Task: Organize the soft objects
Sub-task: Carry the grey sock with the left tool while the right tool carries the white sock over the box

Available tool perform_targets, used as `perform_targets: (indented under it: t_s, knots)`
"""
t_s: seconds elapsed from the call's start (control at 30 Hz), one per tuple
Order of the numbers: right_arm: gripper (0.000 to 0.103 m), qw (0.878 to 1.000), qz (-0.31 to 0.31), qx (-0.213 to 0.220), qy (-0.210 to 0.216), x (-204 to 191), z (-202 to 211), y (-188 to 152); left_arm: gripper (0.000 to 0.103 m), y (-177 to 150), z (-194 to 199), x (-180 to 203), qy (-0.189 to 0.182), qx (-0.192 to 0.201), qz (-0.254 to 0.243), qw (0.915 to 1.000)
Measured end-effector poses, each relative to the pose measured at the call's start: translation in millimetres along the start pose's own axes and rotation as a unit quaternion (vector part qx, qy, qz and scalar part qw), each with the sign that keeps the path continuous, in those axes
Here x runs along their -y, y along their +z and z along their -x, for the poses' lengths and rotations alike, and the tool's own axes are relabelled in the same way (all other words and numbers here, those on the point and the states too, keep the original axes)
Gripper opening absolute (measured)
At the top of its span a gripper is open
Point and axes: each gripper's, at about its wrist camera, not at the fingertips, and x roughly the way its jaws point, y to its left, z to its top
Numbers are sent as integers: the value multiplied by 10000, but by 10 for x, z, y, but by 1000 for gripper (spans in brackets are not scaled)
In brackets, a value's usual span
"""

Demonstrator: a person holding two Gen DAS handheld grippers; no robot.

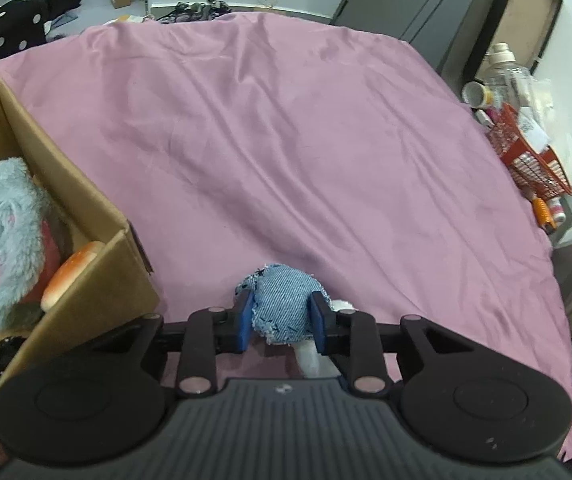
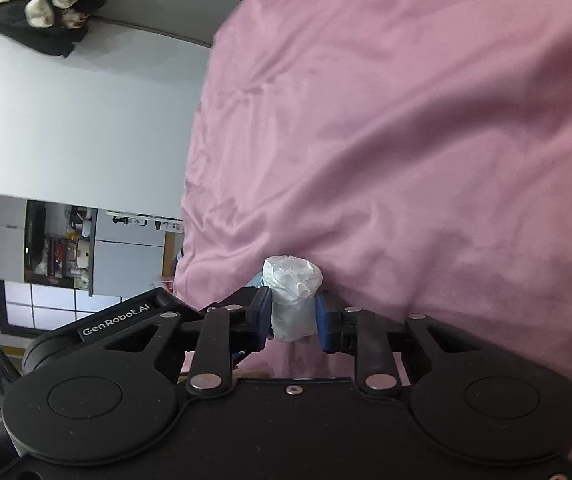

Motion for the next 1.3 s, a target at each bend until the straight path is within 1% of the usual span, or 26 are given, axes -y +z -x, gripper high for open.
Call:
perform_targets:
  t_s: [0.17,0.37,0.6,0.73,0.93,1.07,1.3]
  knots:
    - [23,9997,192,147,25,-123,175,-44,28,2,247,10,-180,77,-129,9997]
    - [23,9987,444,196,-176,-299,343,-116,28,6,580,-24,-530,72,-384,9978]
    - [23,9959,727,411,-340,-514,541,-242,28,33,999,-128,-714,174,-693,9949]
    - [23,9935,897,540,-441,-674,606,-324,28,40,1195,-231,-774,208,-755,9939]
    - [23,9889,1266,659,-403,-920,706,-496,28,88,1473,-436,-831,305,-854,9924]
    - [22,9843,1614,641,-329,-1113,734,-657,28,120,1652,-641,-808,396,-817,9926]
    - [22,9788,1974,515,-193,-1380,664,-916,29,161,1840,-1034,-702,460,-659,9943]
